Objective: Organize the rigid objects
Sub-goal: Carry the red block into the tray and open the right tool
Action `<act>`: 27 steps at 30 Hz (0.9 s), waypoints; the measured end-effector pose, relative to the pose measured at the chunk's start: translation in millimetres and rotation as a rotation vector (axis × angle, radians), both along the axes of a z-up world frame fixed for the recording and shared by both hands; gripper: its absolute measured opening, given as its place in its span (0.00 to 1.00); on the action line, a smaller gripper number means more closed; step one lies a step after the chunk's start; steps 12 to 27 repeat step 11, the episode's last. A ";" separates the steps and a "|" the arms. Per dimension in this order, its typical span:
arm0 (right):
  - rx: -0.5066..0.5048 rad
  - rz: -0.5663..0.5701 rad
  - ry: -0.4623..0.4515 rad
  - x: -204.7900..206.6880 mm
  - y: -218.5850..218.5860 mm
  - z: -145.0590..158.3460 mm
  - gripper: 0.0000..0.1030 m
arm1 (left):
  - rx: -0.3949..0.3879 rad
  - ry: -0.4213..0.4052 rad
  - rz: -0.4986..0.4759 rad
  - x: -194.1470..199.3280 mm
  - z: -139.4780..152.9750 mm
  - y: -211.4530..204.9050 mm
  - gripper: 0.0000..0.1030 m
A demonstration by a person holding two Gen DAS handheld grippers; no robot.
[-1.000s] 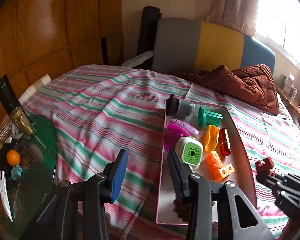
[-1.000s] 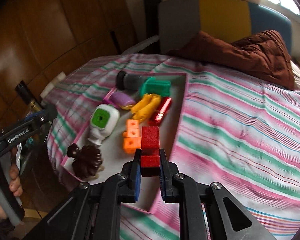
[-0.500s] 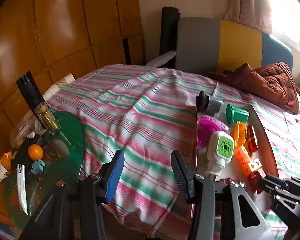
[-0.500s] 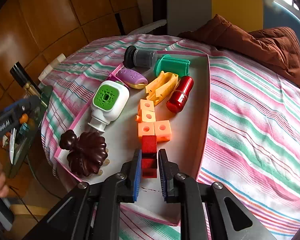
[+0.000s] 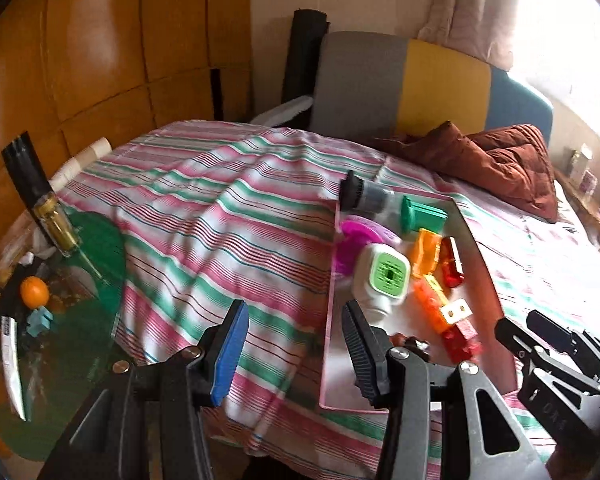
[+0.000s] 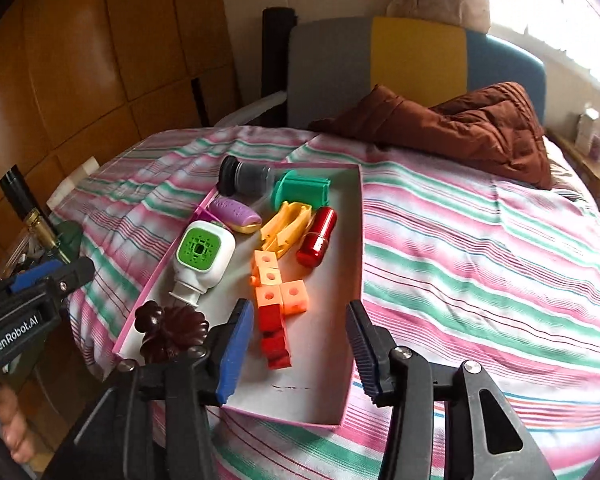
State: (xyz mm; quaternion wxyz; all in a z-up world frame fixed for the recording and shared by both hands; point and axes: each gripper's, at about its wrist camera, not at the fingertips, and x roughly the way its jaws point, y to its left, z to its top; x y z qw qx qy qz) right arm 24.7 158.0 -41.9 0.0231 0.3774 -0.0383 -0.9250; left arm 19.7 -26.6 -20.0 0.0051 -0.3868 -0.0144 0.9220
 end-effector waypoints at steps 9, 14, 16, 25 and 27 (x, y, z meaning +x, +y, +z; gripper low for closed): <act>0.015 -0.016 0.023 6.0 -1.2 4.7 0.48 | 0.008 0.057 -0.020 7.8 4.4 3.9 0.43; 0.024 -0.021 0.030 6.1 -2.6 5.8 0.48 | -0.004 0.058 -0.018 7.6 5.2 4.5 0.43; 0.024 -0.021 0.030 6.1 -2.6 5.8 0.48 | -0.004 0.058 -0.018 7.6 5.2 4.5 0.43; 0.024 -0.021 0.030 6.1 -2.6 5.8 0.48 | -0.004 0.058 -0.018 7.6 5.2 4.5 0.43; 0.024 -0.021 0.030 6.1 -2.6 5.8 0.48 | -0.004 0.058 -0.018 7.6 5.2 4.5 0.43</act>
